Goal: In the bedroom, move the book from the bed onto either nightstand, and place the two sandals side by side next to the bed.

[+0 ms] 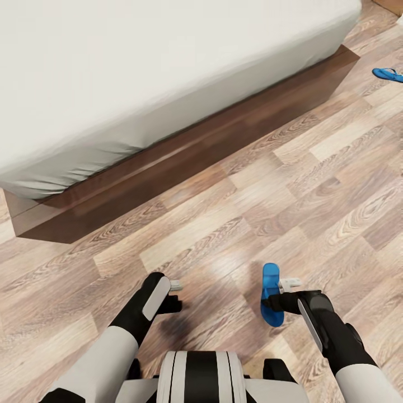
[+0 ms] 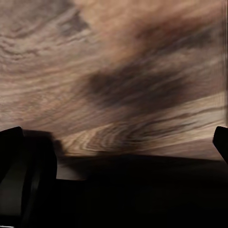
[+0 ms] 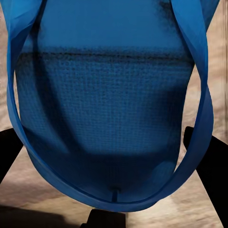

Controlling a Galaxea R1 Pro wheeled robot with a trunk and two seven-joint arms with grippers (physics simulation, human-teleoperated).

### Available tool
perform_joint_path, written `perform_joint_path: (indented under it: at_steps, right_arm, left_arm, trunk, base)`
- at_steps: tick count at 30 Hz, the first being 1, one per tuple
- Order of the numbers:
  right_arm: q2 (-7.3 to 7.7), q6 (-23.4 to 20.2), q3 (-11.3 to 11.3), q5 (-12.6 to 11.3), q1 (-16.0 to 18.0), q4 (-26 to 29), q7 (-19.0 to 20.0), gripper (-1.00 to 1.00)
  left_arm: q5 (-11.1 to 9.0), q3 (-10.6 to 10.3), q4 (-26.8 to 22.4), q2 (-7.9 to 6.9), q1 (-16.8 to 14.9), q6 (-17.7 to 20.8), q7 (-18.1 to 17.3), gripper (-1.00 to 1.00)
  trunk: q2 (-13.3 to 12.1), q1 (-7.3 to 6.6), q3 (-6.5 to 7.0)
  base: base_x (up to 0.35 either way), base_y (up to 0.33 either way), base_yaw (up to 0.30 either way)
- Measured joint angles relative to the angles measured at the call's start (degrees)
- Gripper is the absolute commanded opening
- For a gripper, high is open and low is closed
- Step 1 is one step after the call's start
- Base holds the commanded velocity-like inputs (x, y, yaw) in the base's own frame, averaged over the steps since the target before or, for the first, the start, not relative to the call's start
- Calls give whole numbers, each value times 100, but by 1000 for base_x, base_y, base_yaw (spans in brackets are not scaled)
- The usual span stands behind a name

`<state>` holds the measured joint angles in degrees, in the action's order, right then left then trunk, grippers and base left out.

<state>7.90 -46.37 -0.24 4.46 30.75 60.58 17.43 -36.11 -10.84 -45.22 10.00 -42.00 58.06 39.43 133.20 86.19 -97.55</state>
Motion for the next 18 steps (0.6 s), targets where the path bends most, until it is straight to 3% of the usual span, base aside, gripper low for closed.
perform_joint_path:
  at_steps: [18]
  right_arm:
    - [-9, -6, 8, -3, 0, 0, 0, -100]
  left_arm:
    - [-1, 0, -2, 0, 0, 1, 0, 100]
  trunk:
    - [0, 0, 164]
  base:
    - [0, 0, -99]
